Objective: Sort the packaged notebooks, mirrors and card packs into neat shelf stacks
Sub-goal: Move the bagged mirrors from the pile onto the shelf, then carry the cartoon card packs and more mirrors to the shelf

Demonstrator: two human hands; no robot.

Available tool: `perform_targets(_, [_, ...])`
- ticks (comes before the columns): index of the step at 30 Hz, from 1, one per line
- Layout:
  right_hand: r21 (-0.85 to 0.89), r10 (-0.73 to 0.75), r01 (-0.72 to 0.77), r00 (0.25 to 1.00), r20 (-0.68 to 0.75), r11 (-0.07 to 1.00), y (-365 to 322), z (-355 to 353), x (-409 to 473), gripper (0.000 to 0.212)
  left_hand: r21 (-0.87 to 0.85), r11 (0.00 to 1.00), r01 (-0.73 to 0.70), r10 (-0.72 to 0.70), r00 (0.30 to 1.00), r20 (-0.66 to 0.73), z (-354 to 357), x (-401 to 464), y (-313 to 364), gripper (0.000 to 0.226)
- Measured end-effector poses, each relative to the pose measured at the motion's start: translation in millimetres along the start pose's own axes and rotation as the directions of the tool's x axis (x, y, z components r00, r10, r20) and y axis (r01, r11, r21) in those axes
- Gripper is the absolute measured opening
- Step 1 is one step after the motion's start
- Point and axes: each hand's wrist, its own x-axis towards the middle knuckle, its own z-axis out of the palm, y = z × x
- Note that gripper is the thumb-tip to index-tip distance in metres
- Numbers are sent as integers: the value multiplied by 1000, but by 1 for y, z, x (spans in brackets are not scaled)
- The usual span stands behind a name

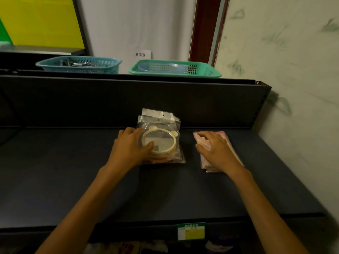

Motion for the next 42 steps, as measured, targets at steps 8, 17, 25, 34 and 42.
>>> perform_targets(8, [-6,-96,96,995,10,995,-16,6,7,44,129,992,16,-19,999,28,-32,-23,-17,66])
perform_targets(17, [-44,-274,274,962,7,961,-79,26,10,41,241,965,107,-104,994,-24,-65,-55,-47,64])
perform_targets(25, [2,-331,332,941,73,943,-178,87,-10,44,278,944,177,-170,984,-52,-122,-106,-133,63])
perform_targets(34, [-44,-372,381,918,138,924,-305,175,-54,47,253,938,235,-241,970,-10,-199,-177,-254,62])
perform_targets(42, [-12,-417,426,890,184,905,-410,235,-58,48,232,926,299,-303,953,-19,-264,-220,-345,65])
